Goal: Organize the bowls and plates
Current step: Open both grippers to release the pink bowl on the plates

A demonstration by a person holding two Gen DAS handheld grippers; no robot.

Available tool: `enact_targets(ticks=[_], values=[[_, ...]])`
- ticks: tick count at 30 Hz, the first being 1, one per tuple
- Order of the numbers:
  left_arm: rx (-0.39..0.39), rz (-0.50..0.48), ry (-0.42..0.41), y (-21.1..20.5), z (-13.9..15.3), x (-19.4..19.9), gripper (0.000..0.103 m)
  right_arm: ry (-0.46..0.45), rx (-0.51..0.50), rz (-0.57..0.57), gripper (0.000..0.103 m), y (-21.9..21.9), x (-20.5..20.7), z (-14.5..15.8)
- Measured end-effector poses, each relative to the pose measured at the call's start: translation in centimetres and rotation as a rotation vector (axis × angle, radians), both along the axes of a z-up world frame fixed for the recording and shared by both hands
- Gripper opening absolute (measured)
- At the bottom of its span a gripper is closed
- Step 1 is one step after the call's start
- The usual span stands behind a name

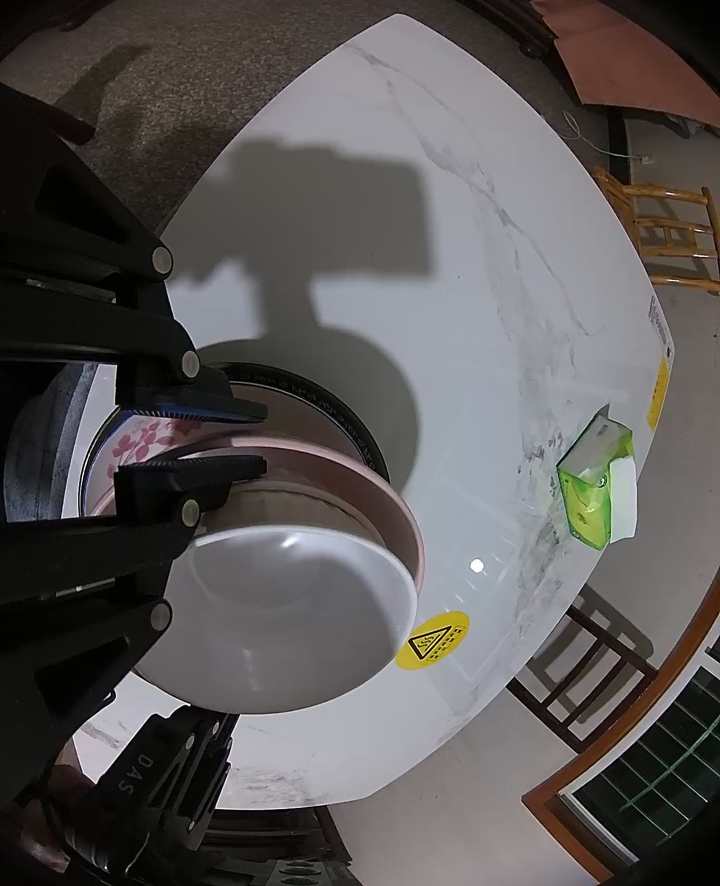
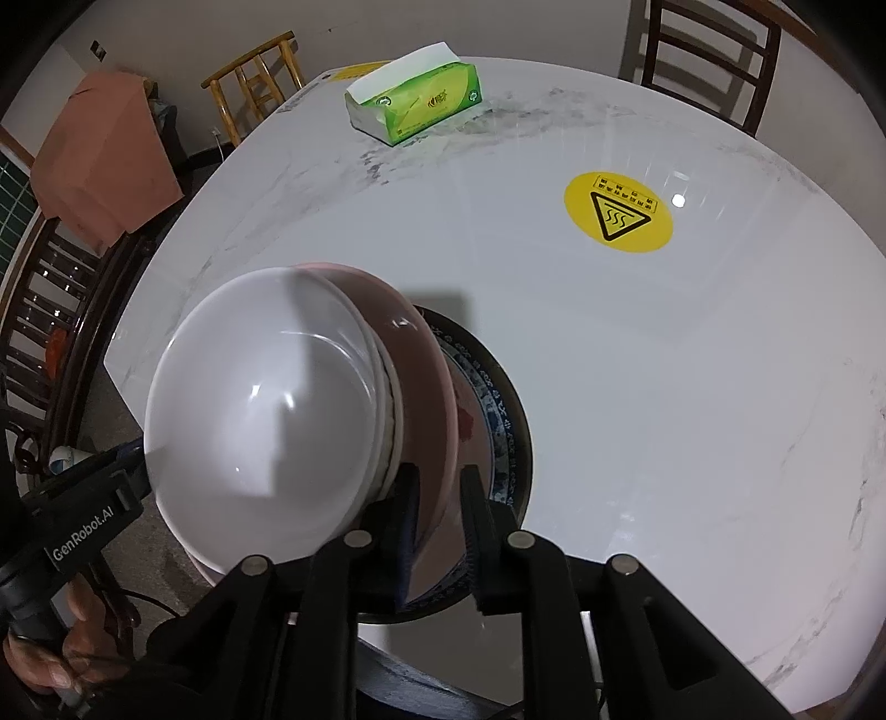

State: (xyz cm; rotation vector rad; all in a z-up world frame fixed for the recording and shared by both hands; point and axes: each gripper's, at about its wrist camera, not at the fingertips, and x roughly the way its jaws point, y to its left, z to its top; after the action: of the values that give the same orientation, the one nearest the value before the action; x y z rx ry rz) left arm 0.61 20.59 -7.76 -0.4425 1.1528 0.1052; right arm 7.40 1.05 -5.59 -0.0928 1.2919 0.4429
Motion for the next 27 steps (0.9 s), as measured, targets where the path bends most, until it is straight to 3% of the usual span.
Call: enact_targets(ticks=[16,27], values=[[0.057,0.004,-0.048,0.5,1.4,-1.0,0.033,-0.090,0.021,-0.025,0.057,-2.2,-0.6,1.8],[0.101,-0.004,-0.115,0.3,3.1,-2.6,0.050,-0.136,0.037,-0.042,0.067,-3.9,-1.5,2.6]])
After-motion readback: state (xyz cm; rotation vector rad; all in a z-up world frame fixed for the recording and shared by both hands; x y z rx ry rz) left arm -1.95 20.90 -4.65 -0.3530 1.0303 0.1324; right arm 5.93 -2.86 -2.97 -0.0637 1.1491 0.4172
